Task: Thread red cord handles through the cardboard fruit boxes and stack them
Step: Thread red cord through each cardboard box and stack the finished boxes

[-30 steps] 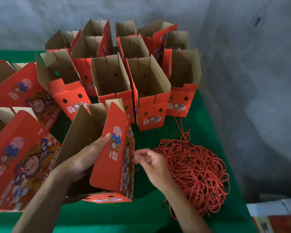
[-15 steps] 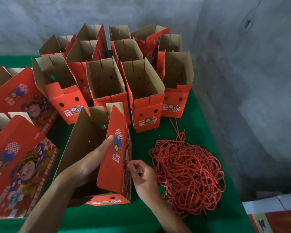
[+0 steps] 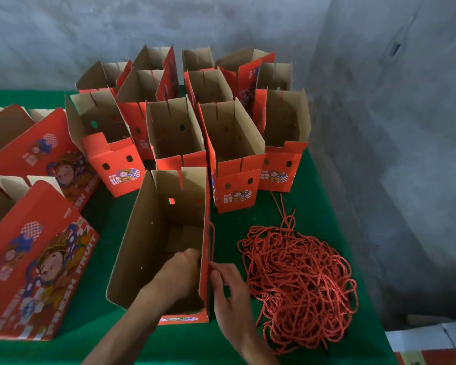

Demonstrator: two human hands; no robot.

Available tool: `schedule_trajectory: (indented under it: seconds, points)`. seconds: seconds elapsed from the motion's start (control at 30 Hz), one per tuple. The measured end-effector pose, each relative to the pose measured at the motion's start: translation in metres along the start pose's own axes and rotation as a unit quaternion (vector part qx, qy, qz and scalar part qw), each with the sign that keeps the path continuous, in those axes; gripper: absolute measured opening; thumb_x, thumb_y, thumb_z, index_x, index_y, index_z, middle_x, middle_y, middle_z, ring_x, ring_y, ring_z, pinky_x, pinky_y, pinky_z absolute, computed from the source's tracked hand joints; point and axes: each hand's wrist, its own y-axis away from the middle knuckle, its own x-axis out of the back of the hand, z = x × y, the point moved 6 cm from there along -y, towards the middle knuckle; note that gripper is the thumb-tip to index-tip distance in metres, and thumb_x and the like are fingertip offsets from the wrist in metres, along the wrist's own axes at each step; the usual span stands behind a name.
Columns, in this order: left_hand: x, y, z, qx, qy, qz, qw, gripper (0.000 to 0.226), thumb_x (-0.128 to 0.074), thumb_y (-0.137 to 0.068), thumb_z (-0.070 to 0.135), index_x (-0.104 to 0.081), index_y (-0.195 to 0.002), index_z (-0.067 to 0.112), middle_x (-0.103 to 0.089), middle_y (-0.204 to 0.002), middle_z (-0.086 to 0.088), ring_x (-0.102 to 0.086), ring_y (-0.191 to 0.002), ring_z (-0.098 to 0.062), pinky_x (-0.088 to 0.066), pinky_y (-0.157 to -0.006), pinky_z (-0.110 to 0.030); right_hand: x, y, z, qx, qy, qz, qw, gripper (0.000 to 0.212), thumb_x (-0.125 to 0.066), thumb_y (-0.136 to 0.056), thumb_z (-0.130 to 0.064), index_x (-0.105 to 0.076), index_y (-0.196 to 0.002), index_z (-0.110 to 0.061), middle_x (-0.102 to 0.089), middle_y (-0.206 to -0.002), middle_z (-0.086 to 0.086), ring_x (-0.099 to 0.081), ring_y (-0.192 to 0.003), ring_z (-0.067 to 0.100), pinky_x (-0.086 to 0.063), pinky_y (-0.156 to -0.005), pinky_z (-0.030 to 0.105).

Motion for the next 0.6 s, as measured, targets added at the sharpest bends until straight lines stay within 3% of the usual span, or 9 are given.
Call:
schedule_trajectory:
  seconds: [0.07, 0.13, 0.23, 0.33, 0.4, 0.47, 0.6]
  points:
    - [0.001, -0.001, 0.000, 0.013, 0.030, 0.010, 0.999, 0.025, -0.059, -0.101, 0.026, -0.058, -0.122, 0.014, -0.066, -0.119, -0.002, -0.068, -0.102, -0.012, -0.058, -0.090, -0.026, -0.002, 0.004, -0.001, 0.001, -0.014, 0.000, 1.000, 0.031, -0.045, -0.110, -0.044, -0.063, -0.134, -0.036, -0.060, -0.123, -0.010, -0.062, -0.118, 0.015, -0.055, -0.095, 0.030]
    - [0.004, -0.004, -0.002, 0.040, 0.139, 0.040, 0.989, 0.018, -0.057, -0.102, 0.026, -0.062, -0.107, 0.010, -0.072, -0.102, -0.007, -0.074, -0.086, -0.015, -0.062, -0.079, -0.031, -0.001, 0.010, -0.001, 0.004, -0.038, 0.004, 0.999, 0.040, -0.042, -0.109, -0.050, -0.057, -0.143, -0.036, -0.057, -0.135, -0.009, -0.061, -0.123, 0.014, -0.057, -0.094, 0.028]
    - [0.005, -0.006, 0.007, 0.016, 0.225, 0.037, 0.974, 0.014, -0.055, -0.103, 0.023, -0.061, -0.098, 0.011, -0.072, -0.092, -0.008, -0.076, -0.073, -0.015, -0.064, -0.067, -0.030, 0.005, 0.019, 0.004, 0.022, -0.029, 0.001, 0.999, 0.055, -0.040, -0.105, -0.063, -0.044, -0.153, -0.038, -0.047, -0.153, -0.012, -0.053, -0.136, 0.014, -0.056, -0.099, 0.035]
    - [-0.001, -0.008, 0.026, -0.039, 0.195, 0.021, 0.980, 0.011, -0.048, -0.105, 0.025, -0.058, -0.107, 0.023, -0.070, -0.097, -0.001, -0.074, -0.078, -0.014, -0.061, -0.066, -0.026, 0.015, 0.025, 0.008, 0.038, -0.027, -0.001, 0.999, 0.072, -0.062, -0.098, -0.055, -0.034, -0.160, -0.032, -0.041, -0.160, -0.007, -0.050, -0.140, 0.018, -0.055, -0.101, 0.042]
    - [-0.004, -0.005, 0.042, -0.061, 0.155, 0.022, 0.986, 0.016, -0.045, -0.106, 0.030, -0.061, -0.106, 0.027, -0.070, -0.098, 0.002, -0.070, -0.084, -0.011, -0.061, -0.075, -0.030, 0.027, 0.026, 0.006, 0.058, -0.002, 0.021, 0.998, 0.087, -0.078, -0.088, -0.049, -0.034, -0.160, -0.026, -0.042, -0.159, -0.004, -0.050, -0.142, 0.020, -0.054, -0.102, 0.043]
    - [-0.006, 0.003, 0.062, -0.089, 0.127, 0.011, 0.988, 0.023, -0.042, -0.105, 0.035, -0.064, -0.110, 0.031, -0.073, -0.100, 0.003, -0.071, -0.089, -0.013, -0.060, -0.084, -0.038, 0.044, 0.027, -0.001, 0.101, 0.031, 0.071, 0.992, 0.091, -0.085, -0.081, -0.051, -0.043, -0.155, -0.019, -0.047, -0.155, -0.002, -0.051, -0.140, 0.022, -0.054, -0.103, 0.042]
    - [-0.003, 0.026, 0.108, -0.171, 0.084, -0.011, 0.982, 0.030, -0.037, -0.100, 0.039, -0.058, -0.121, 0.043, -0.074, -0.102, 0.001, -0.072, -0.091, -0.023, -0.060, -0.084, -0.042, 0.083, 0.038, -0.008, 0.153, 0.092, 0.199, 0.963, 0.087, -0.086, -0.075, -0.051, -0.055, -0.143, -0.005, -0.054, -0.142, 0.005, -0.058, -0.132, 0.028, -0.052, -0.103, 0.037]
